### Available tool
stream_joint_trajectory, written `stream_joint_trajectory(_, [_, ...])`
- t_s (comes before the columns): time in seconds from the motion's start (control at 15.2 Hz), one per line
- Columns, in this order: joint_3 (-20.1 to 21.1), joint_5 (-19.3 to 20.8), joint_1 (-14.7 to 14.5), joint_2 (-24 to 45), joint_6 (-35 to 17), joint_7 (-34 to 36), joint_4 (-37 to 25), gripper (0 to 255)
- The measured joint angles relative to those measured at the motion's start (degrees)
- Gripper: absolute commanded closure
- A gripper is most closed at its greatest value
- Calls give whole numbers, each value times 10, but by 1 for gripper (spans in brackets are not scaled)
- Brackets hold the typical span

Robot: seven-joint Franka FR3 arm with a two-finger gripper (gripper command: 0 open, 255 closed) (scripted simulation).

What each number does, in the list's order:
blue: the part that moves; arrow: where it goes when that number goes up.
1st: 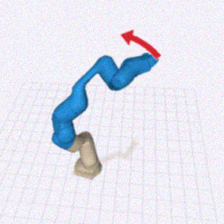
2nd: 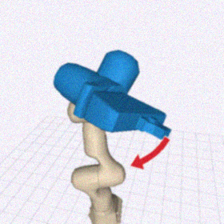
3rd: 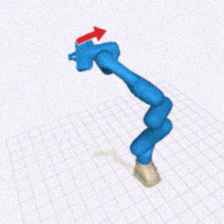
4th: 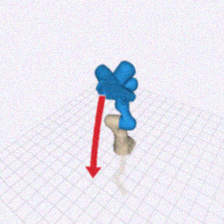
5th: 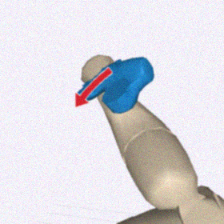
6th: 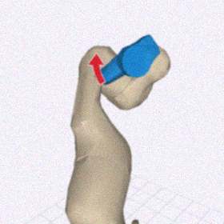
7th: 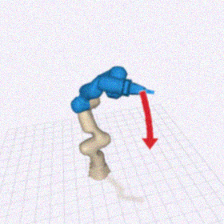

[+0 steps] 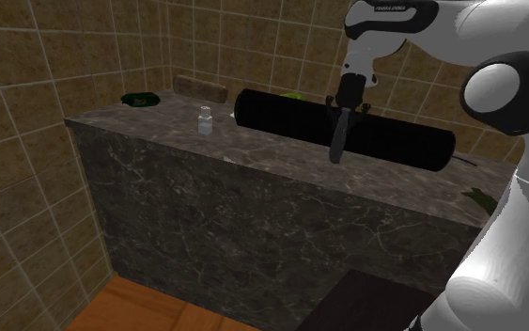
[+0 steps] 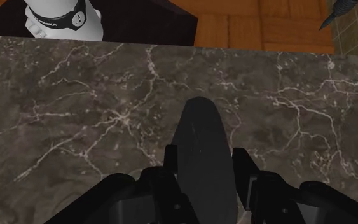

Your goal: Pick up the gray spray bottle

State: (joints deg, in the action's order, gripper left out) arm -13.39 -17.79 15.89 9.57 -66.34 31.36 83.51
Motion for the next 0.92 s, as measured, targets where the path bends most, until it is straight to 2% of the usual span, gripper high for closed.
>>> stream_joint_trajectory(0.26, [1,-1,-1,-3,7,4,-1,255])
stream_joint_trajectory(0.92, [-1,-17,8,25,92,24,-112,255])
